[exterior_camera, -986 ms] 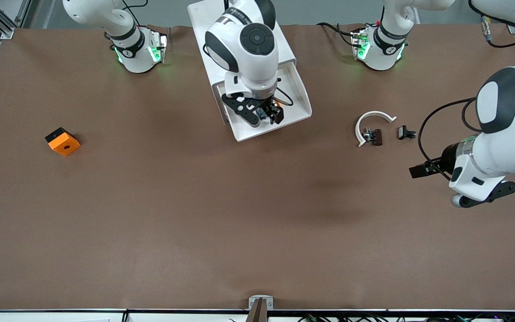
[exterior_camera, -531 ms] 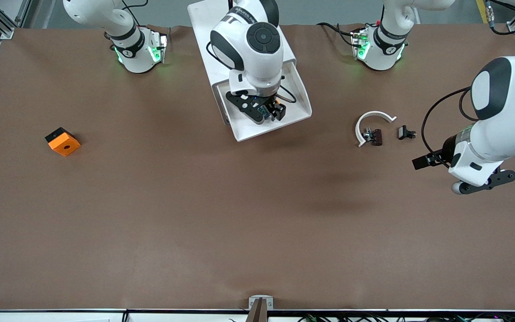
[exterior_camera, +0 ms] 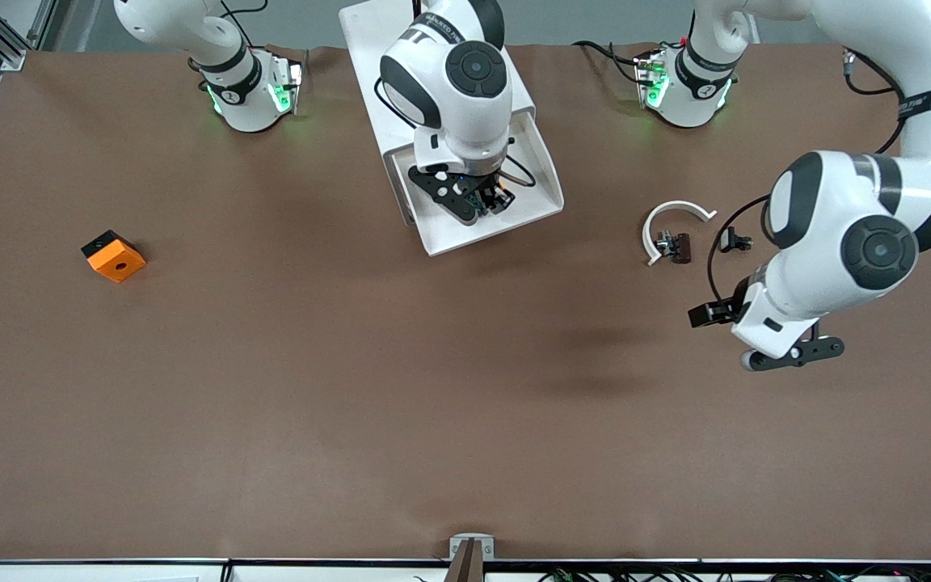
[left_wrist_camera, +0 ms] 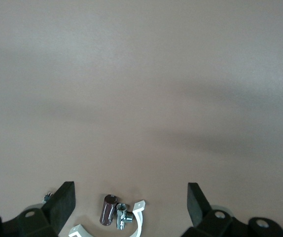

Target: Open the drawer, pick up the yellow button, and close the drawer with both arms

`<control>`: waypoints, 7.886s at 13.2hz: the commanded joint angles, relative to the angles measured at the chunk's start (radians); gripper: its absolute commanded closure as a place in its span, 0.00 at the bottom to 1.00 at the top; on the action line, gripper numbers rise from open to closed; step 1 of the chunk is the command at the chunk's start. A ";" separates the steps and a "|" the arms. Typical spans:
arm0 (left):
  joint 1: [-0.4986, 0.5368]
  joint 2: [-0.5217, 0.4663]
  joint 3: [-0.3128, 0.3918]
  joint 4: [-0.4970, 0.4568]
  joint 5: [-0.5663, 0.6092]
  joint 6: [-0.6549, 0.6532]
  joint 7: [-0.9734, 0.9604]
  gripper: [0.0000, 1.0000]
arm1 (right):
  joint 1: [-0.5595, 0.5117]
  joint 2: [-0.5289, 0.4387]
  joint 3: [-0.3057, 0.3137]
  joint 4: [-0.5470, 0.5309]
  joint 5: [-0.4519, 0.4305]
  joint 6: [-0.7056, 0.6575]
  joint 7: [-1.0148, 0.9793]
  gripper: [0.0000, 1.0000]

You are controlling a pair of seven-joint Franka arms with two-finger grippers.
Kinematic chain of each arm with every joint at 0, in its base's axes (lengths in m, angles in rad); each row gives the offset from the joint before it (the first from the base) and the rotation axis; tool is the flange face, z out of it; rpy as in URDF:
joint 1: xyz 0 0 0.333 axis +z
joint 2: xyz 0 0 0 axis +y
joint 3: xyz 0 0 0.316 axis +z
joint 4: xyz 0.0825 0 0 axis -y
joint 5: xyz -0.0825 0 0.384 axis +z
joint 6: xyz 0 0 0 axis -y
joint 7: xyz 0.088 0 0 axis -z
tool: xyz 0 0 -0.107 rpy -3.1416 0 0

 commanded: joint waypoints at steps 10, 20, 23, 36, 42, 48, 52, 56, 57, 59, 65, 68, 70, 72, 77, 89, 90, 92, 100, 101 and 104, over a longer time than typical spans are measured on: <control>-0.005 0.000 -0.198 -0.122 -0.078 0.168 -0.031 0.00 | -0.599 -0.251 -0.011 0.033 -0.087 -0.479 -1.214 0.89; -0.272 0.043 -0.237 -0.123 -0.163 0.224 -0.438 0.00 | -0.969 -0.190 -0.013 -0.443 -0.197 0.286 -1.770 0.88; -0.329 0.026 -0.245 -0.121 -0.163 0.163 -0.476 0.00 | -1.010 -0.098 -0.011 -0.448 -0.277 0.404 -1.780 0.87; -0.344 0.018 -0.491 -0.143 -0.163 0.049 -0.747 0.00 | -1.053 0.076 -0.002 -0.517 -0.270 0.575 -1.775 0.77; -0.268 0.035 -0.433 -0.074 -0.116 0.040 -0.728 0.00 | -1.052 0.073 -0.002 -0.506 -0.270 0.573 -1.775 0.00; 0.008 0.027 -0.433 0.037 0.098 0.041 -0.653 0.00 | -1.040 -0.059 0.003 -0.486 -0.268 0.443 -1.773 0.00; 0.186 0.003 -0.433 0.080 0.099 0.035 -0.528 0.00 | -0.997 -0.176 0.003 -0.419 -0.227 0.227 -1.769 0.00; 0.309 -0.078 -0.433 0.080 0.099 0.006 -0.383 0.00 | -0.952 -0.259 0.003 -0.336 -0.178 0.048 -1.761 0.00; 0.327 -0.106 -0.432 0.083 0.099 -0.030 -0.349 0.00 | -0.945 -0.271 0.003 -0.305 -0.176 -0.002 -1.760 0.00; 0.376 -0.167 -0.433 0.081 0.099 -0.089 -0.253 0.00 | -0.928 -0.276 0.003 -0.235 -0.169 -0.089 -1.709 0.00; 0.452 -0.319 -0.433 0.080 0.090 -0.241 -0.022 0.00 | -0.880 -0.315 0.003 -0.118 -0.122 -0.237 -1.571 0.00; 0.507 -0.374 -0.433 0.074 0.076 -0.296 0.080 0.00 | -0.866 -0.332 0.003 -0.112 -0.124 -0.249 -1.571 0.00; 0.449 -0.416 -0.355 0.051 0.070 -0.325 0.144 0.00 | -0.865 -0.335 0.003 -0.113 -0.124 -0.247 -1.568 0.00; 0.391 -0.422 -0.265 0.051 0.051 -0.345 0.173 0.00 | -0.862 -0.337 0.003 -0.100 -0.125 -0.241 -1.566 0.00; 0.395 -0.463 -0.264 0.040 0.029 -0.411 0.216 0.00 | -0.848 -0.338 0.003 -0.083 -0.127 -0.251 -1.566 0.00; 0.389 -0.513 -0.301 -0.026 0.035 -0.405 0.220 0.00 | -0.853 -0.363 -0.002 -0.098 -0.136 -0.267 -1.580 0.00; 0.387 -0.510 -0.301 -0.024 0.035 -0.405 0.220 0.00 | -0.854 -0.392 -0.002 -0.118 -0.136 -0.275 -1.583 0.00; 0.387 -0.506 -0.303 -0.023 0.035 -0.405 0.219 0.00 | -0.856 -0.484 -0.002 -0.205 -0.136 -0.292 -1.583 0.00; 0.392 -0.493 -0.303 0.000 0.035 -0.405 0.222 0.00 | -0.868 -0.604 -0.007 -0.305 -0.138 -0.289 -1.638 0.00; 0.390 -0.485 -0.303 0.003 0.034 -0.405 0.222 0.00 | -0.868 -0.604 -0.007 -0.303 -0.138 -0.289 -1.638 0.00; 0.387 -0.471 -0.303 0.017 0.033 -0.406 0.223 0.00 | -0.859 -0.602 -0.001 -0.302 -0.138 -0.281 -1.637 0.00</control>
